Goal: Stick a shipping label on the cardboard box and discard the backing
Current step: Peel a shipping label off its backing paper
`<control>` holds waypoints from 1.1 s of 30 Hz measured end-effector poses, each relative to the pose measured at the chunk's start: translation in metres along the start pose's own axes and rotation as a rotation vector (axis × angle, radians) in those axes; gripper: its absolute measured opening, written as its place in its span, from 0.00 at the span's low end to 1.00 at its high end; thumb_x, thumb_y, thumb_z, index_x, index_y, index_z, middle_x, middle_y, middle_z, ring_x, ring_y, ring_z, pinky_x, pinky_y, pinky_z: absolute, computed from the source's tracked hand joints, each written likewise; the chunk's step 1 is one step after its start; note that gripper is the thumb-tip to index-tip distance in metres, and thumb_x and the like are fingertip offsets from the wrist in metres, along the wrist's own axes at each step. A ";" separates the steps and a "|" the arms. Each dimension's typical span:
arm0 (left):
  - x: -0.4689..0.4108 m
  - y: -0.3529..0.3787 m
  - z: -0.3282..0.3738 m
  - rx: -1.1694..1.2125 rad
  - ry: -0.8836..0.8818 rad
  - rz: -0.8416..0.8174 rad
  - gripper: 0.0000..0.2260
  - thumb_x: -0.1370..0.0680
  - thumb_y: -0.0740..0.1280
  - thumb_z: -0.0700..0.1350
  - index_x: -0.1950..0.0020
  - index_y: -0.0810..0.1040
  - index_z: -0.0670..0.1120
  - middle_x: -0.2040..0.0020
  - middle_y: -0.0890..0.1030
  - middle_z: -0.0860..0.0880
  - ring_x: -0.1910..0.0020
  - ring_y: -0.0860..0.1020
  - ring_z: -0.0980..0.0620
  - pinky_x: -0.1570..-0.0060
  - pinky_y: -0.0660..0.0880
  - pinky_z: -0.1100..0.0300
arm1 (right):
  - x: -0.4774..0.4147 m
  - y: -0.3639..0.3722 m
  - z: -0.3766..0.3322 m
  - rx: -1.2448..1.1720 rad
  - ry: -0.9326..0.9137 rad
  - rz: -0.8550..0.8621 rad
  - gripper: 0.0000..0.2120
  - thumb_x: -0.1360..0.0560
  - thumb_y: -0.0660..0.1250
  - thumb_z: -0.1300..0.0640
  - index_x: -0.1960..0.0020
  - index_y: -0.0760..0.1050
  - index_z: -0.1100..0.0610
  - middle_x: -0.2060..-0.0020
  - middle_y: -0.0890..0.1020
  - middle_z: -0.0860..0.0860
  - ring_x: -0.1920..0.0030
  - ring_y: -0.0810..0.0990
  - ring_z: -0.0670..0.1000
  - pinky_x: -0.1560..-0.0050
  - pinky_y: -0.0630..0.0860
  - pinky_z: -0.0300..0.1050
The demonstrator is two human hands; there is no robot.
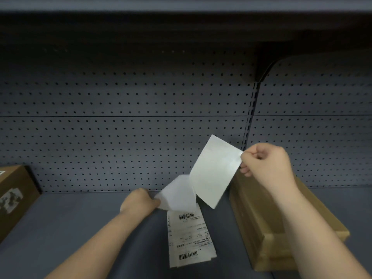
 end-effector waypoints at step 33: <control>0.078 -0.022 0.150 1.095 0.444 -0.102 0.08 0.25 0.67 0.32 0.50 0.79 0.43 0.54 0.86 0.45 0.54 0.85 0.45 0.53 0.81 0.49 | 0.009 0.000 -0.006 -0.234 -0.095 0.109 0.08 0.26 0.67 0.62 0.48 0.78 0.54 0.55 0.83 0.52 0.54 0.79 0.49 0.56 0.74 0.30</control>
Point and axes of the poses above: each hand's wrist, its own x-axis away from the middle knuckle, its own y-axis out of the palm, z = x × y, the point moved 4 cm from there along -x, towards the middle knuckle
